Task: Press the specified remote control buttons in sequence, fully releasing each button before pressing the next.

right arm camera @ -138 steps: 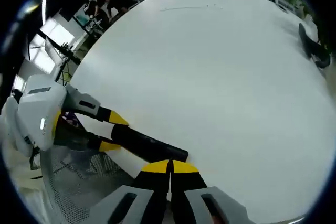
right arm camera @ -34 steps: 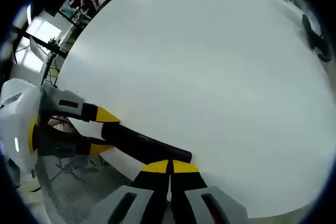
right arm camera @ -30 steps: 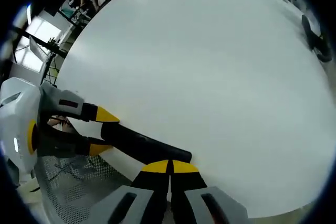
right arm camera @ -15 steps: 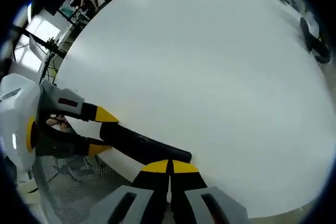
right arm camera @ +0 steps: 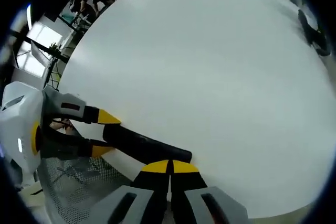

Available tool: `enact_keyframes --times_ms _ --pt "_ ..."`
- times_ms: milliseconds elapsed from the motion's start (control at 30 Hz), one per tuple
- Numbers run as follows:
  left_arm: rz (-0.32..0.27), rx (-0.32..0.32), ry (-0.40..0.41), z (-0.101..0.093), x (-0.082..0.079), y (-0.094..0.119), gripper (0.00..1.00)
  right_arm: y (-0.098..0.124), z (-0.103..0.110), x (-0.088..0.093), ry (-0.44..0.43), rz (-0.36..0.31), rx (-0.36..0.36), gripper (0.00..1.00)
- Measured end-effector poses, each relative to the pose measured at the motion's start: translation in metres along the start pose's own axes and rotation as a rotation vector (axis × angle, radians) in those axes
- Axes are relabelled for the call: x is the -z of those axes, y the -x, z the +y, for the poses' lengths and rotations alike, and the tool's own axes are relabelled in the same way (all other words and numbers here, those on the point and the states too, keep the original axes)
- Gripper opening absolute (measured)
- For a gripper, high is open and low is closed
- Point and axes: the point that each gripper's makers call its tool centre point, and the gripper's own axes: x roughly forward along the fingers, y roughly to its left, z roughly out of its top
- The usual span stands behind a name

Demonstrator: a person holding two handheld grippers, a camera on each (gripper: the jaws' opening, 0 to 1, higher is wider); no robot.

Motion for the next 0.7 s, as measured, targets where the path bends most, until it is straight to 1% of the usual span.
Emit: enact_keyframes --times_ms 200,267,367,567,700 --pt "0.003 -0.003 0.001 0.000 0.000 0.000 0.24 0.000 0.001 0.000 0.039 0.009 0.015 0.00" --pt "0.004 -0.002 0.000 0.000 0.000 0.000 0.24 0.000 0.006 -0.001 0.027 0.009 -0.011 0.00" --pt "0.005 -0.002 0.001 0.000 0.000 0.000 0.24 0.002 0.008 -0.006 0.025 -0.016 -0.021 0.00" --pt "0.015 -0.002 0.000 -0.001 0.000 0.000 0.24 0.002 0.013 -0.005 0.018 -0.008 -0.036 0.00" --pt "0.016 -0.004 0.001 0.000 0.000 0.000 0.24 -0.002 0.014 0.000 0.017 0.003 -0.031 0.00"
